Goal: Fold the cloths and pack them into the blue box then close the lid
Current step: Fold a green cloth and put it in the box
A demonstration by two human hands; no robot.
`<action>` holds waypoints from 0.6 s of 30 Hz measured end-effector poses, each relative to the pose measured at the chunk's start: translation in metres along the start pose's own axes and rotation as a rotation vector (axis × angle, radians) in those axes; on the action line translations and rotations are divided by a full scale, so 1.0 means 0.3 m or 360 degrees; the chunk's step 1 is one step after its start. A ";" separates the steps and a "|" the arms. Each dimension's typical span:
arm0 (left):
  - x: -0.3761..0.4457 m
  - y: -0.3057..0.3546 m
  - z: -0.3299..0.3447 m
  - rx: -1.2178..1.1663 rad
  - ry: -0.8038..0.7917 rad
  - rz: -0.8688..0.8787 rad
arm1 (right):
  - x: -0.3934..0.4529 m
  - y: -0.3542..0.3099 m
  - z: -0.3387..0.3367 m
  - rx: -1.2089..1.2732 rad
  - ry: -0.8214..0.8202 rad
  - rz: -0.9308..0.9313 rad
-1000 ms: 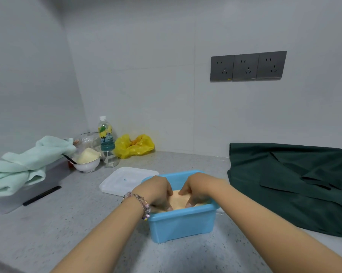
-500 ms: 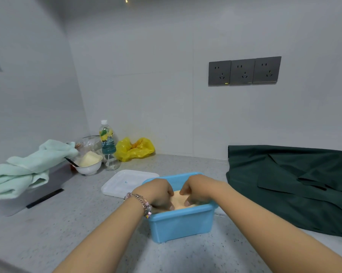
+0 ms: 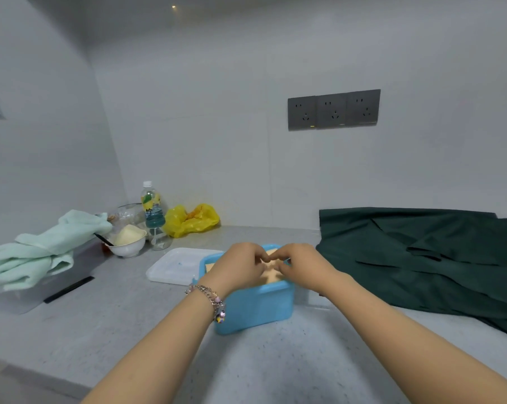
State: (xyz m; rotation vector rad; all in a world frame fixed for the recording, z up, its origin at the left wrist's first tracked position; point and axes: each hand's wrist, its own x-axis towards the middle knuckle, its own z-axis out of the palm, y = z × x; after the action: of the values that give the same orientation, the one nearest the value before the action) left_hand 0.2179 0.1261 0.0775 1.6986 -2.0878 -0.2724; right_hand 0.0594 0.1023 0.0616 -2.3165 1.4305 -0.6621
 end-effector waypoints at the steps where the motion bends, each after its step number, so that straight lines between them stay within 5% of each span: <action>1: -0.003 0.026 0.010 -0.0019 0.0013 0.0028 | -0.023 0.013 -0.012 -0.0005 0.0036 -0.0004; 18: 0.127 0.440 0.471 -0.0132 -0.0200 0.0386 | -0.364 0.550 -0.171 -0.0107 0.0267 0.0459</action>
State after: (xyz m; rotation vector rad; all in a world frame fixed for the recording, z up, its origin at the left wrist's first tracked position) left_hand 0.0327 0.1028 0.0145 1.3964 -2.3133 -0.3924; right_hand -0.1333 0.1262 -0.0025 -2.0826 1.8440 -0.7450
